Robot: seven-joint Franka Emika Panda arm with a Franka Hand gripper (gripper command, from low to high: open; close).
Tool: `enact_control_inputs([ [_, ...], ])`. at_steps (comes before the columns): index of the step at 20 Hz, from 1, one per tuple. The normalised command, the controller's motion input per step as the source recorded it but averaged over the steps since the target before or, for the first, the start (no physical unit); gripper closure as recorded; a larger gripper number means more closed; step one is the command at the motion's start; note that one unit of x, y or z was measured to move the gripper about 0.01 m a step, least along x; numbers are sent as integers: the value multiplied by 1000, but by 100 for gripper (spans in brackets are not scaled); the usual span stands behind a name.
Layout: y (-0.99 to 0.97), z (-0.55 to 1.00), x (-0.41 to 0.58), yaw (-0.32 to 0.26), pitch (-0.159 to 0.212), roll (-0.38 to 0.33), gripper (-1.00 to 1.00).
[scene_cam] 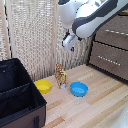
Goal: Kindly move your gripper toward the top drawer's handle. With caution, hold the handle robustly using your gripper and pull open the top drawer. Let the handle go. Relocate your gripper to the bowl placed in the background. Gently hold the bowl using your gripper. Bring the gripper and the bowl to the ajar drawer. Softly release the bowl into it.
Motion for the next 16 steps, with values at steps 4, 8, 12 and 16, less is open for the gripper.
enact_control_inputs([
  [4, -1, -6, 0, 94, 34, -375, -100],
  [8, 0, 0, 0, 113, 1, -375, -100],
  [12, 0, 0, 60, 99, 0, -375, -100],
  [16, 0, 171, 157, 90, -1, -349, -100],
])
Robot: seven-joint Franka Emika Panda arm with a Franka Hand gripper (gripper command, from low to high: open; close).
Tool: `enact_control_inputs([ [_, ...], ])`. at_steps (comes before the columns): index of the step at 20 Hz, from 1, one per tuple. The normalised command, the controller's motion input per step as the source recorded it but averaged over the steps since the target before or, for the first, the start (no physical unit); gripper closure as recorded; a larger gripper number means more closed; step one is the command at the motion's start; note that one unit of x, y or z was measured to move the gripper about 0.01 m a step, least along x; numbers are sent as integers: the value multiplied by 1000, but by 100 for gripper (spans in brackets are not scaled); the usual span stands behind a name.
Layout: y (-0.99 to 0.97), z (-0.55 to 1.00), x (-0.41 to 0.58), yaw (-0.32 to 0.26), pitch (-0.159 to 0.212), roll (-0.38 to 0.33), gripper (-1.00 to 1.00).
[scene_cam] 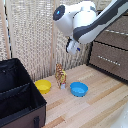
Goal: Kindly move your gripper toward the top drawer's handle. With caution, hold the handle robustly using your gripper and pull open the top drawer. Let the handle go. Relocate your gripper to the bowl placed in the background. Gently hold the bowl using your gripper. Bring the gripper and the bowl to the ajar drawer. Softly release the bowl into it.
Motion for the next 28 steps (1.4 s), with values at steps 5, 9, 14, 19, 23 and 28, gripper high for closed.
enact_control_inputs([
  [5, -26, 324, 173, 61, 0, -296, -100],
  [9, -246, 295, 166, -9, -13, -297, -100],
  [14, -432, 270, 109, -68, -6, -254, -100],
  [19, -345, 250, 149, -207, -4, -155, -100],
  [23, -184, 229, 169, -287, -137, -87, -100],
  [28, -130, 161, 230, -224, -276, -90, -100],
])
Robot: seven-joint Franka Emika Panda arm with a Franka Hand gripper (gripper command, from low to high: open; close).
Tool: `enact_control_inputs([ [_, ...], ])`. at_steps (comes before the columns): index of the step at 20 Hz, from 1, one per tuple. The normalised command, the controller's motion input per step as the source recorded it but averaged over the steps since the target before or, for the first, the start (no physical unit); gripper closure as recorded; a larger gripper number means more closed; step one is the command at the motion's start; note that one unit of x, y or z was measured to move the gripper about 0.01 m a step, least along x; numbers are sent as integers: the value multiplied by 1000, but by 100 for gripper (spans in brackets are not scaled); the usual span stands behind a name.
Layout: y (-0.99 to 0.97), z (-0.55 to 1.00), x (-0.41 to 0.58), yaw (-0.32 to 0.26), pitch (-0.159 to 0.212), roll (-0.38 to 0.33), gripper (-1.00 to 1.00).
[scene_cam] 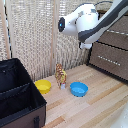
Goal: Kindly move your gripper toward the top drawer's handle. With caution, hold the handle robustly using your gripper and pull open the top drawer. Let the handle go. Relocate your gripper to the bowl placed in the background. Gently hold the bowl using your gripper. Bring the gripper and the bowl to the ajar drawer. Softly release the bowl into it.
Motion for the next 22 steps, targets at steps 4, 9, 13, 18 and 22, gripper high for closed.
enact_control_inputs([
  [4, -487, 2, 314, -72, -233, -106, -100],
  [9, -713, 27, 269, -1, -84, -15, -100],
  [13, -734, 131, 228, 0, -1, -44, -100],
  [18, -702, 368, 151, 0, 19, -10, -100],
  [22, -508, 280, 56, -20, 51, -4, -100],
])
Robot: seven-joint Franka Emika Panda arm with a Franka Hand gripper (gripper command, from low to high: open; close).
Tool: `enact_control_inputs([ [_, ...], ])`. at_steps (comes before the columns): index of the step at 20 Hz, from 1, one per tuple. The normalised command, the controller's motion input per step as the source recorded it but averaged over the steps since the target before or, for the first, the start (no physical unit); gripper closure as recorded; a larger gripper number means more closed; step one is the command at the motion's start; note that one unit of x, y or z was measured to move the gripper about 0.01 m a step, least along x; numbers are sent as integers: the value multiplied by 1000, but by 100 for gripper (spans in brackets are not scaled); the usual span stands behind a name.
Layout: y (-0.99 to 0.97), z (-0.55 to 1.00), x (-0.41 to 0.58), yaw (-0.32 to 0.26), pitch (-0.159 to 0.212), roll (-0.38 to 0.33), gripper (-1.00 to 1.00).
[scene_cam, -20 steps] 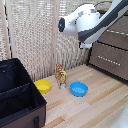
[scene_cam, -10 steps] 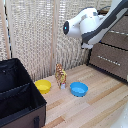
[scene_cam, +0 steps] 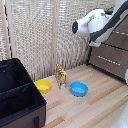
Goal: Kindly move your gripper toward the top drawer's handle. With caution, hold the handle robustly using your gripper and pull open the top drawer. Let the handle go. Relocate your gripper to the bowl placed in the background. Gently hold the bowl using your gripper. Bring the gripper and the bowl to the ajar drawer. Softly release the bowl into it.
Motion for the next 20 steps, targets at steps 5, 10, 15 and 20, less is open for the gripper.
enact_control_inputs([
  [5, -355, 0, 66, 1, 28, -9, 100],
  [10, -320, -7, 58, 18, 1, 5, 100],
  [15, -14, -17, 28, 81, 0, 2, 100],
  [20, 9, -41, 225, 79, 0, 20, 100],
])
